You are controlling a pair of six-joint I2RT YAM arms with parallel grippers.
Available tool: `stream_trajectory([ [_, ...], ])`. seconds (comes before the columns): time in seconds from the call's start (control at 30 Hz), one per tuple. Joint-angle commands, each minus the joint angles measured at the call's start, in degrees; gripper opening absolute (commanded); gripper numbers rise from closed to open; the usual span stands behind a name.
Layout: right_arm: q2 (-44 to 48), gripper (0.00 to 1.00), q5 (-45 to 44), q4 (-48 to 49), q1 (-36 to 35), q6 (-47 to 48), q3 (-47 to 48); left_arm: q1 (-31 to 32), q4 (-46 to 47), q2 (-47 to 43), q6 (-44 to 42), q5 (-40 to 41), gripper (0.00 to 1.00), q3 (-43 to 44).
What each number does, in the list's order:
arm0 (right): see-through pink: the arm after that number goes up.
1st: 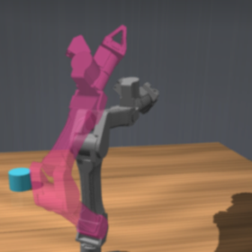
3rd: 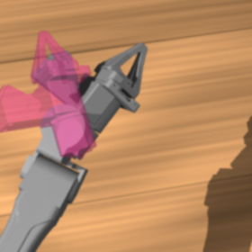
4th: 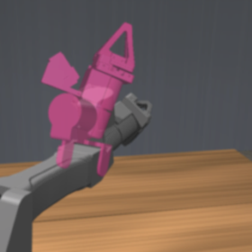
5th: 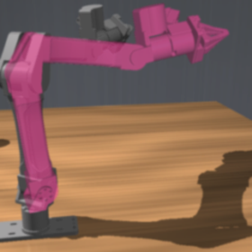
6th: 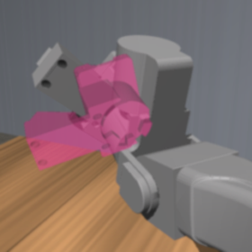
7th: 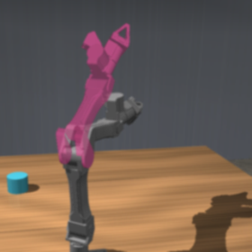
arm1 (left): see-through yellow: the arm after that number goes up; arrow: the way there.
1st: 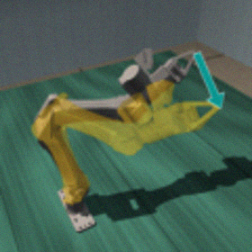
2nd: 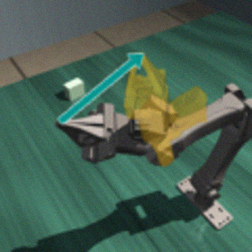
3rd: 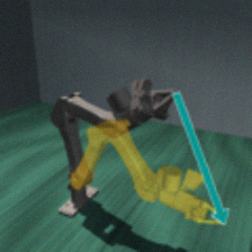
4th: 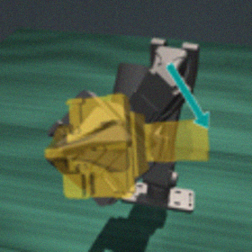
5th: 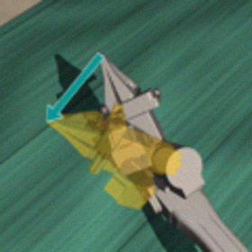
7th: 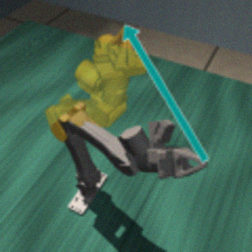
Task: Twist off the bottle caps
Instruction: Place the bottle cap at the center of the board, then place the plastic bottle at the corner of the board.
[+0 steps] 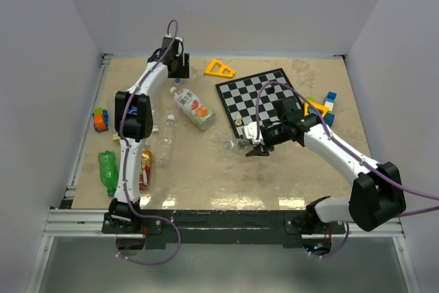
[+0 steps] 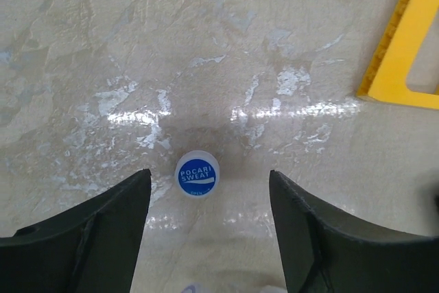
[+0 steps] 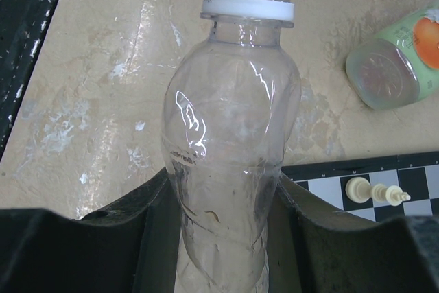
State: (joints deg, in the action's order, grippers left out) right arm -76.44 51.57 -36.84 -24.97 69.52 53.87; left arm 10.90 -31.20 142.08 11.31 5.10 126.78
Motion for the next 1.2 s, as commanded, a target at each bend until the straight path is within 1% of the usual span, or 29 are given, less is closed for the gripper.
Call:
stream_trajectory([
  [0.0, 0.5, 0.00, 0.9, 0.2, 0.0, -0.8, 0.5, -0.1, 1.1, -11.9, 0.6, -4.8, 0.75, 1.2],
  [0.07, 0.7, 0.00, 1.5, 0.7, 0.1, -2.9, 1.0, -0.1, 2.8, -18.5, 1.4, -8.7, 0.77, -3.7],
  [0.13, 1.1, 0.00, 1.3, 5.0, 0.1, -8.7, 1.4, 0.0, 7.3, -26.7, 2.9, -11.5, 0.82, -12.5],
  [0.2, 2.6, 0.00, 0.9, 10.7, 0.1, -16.7, 1.5, 0.4, 13.3, -36.5, 4.3, -14.8, 0.82, -23.5],
  [0.23, 3.7, 0.00, 1.1, 14.5, 0.1, -23.1, 1.2, 0.7, 16.6, -41.9, 5.2, -16.9, 0.83, -32.0],
  [0.33, 6.3, 0.00, 4.2, 24.4, 0.3, -37.3, -0.4, 1.0, 27.0, -56.0, 10.2, -26.0, 0.85, -49.4],
  [0.37, 6.7, 0.00, 5.1, 27.1, 0.6, -41.1, -1.1, 1.2, 33.3, -62.0, 12.5, -29.8, 0.87, -55.3],
  [0.4, 6.8, 0.00, 6.3, 30.1, 1.1, -45.7, -1.8, 1.8, 37.4, -64.9, 14.9, -32.6, 0.88, -60.0],
  [0.47, 6.5, 0.00, 8.9, 34.9, 2.3, -52.4, -2.8, 4.4, 44.3, -71.9, 20.3, -37.4, 0.92, -68.6],
  [0.53, 5.9, 0.00, 11.7, 38.4, 3.1, -57.2, -3.4, 8.7, 49.8, -76.5, 23.7, -37.3, 0.94, -75.6],
  [0.6, 5.2, 0.00, 12.9, 39.4, 3.2, -58.8, -3.7, 12.8, 53.9, -79.5, 27.0, -35.4, 0.95, -79.6],
  [0.7, 5.4, 0.00, 13.5, 41.8, 3.2, -61.2, -4.5, 17.2, 58.1, -80.8, 31.8, -32.7, 0.97, -82.7],
  [0.83, 5.6, 0.00, 13.7, 43.9, 3.2, -63.2, -5.0, 22.8, 58.8, -79.0, 32.7, -27.9, 0.98, -82.9],
  [0.93, 5.3, 0.00, 13.6, 44.0, 3.2, -63.3, -4.9, 26.3, 60.6, -75.8, 33.3, -26.3, 0.99, -82.1],
  [1.1, 5.4, 0.00, 13.4, 43.6, 3.2, -62.6, -5.1, 28.2, 62.9, -73.0, 33.9, -22.3, 0.98, -81.0],
  [1.13, 5.4, 0.00, 13.4, 43.5, 3.2, -62.4, -5.0, 28.2, 62.6, -72.9, 33.9, -21.3, 0.96, -80.7],
  [1.17, 5.4, 0.00, 13.4, 43.4, 3.2, -62.3, -5.0, 28.3, 62.1, -72.8, 33.8, -20.0, 0.91, -80.6],
])
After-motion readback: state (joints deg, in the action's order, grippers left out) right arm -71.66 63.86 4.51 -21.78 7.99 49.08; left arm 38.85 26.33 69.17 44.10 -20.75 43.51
